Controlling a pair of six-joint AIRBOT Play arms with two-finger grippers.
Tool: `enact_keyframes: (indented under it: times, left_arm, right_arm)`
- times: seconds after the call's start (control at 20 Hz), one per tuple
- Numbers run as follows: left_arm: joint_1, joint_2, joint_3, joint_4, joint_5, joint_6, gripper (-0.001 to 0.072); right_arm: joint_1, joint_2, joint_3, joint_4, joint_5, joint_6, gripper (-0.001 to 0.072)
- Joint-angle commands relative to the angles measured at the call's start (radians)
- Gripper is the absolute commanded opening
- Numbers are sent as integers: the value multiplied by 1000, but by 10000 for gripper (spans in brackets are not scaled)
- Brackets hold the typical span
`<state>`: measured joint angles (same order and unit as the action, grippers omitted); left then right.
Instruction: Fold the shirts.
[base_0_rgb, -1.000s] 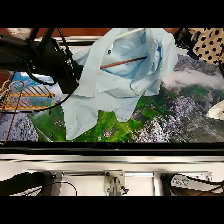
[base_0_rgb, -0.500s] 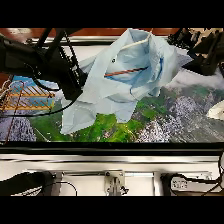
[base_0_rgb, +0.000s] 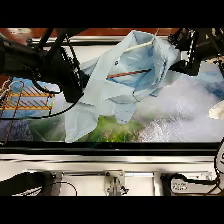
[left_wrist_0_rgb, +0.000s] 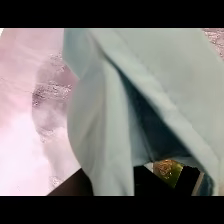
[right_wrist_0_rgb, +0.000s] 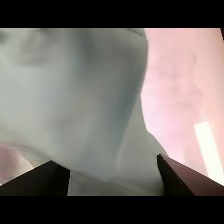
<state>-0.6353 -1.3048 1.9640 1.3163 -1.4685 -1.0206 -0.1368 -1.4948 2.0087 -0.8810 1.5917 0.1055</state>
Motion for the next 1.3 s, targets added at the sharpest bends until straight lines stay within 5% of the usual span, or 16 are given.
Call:
enact_keyframes:
  times: [0.0, 0.15, 0.2, 0.35, 0.4, 0.55, 0.65, 0.7, 0.8, 0.9, 1.25]
  left_arm:
    - [0, 6, 0, 0, 37, 18, 54]
    - [8, 14, 0, 1, 58, 34, 53]
    - [19, 18, 0, 1, 64, 40, 54]
    - [57, 39, 1, -9, 125, 58, 54]
    - [71, 43, 1, -15, 142, 63, 53]
    - [119, 33, 0, -18, 157, 64, 58]
    - [167, 19, 0, -14, 164, 63, 69]
    - [194, 12, 0, -15, 174, 63, 176]
    - [239, 4, 0, -15, 206, 63, 506]
    - [270, 5, 3, -14, 264, 63, 679]
    - [282, 15, 50, 90, 334, 62, 679]
  right_arm:
    - [29, 0, 0, 35, 44, -12, 631]
    - [34, -5, 0, 24, 100, 18, 626]
    - [34, -4, -3, 15, 106, 23, 550]
    - [35, -4, -3, 11, 109, 56, 490]
    - [35, -4, -3, 11, 113, 60, 427]
    - [35, 1, -3, 12, 134, 82, 69]
    - [35, 15, -3, 12, 138, 82, 69]
    - [34, 24, -2, 12, 136, 81, 69]
    - [34, 50, -2, 11, 128, 81, 68]
    - [34, 76, -2, 12, 127, 84, 68]
    - [34, 97, -2, 41, 130, 171, 66]
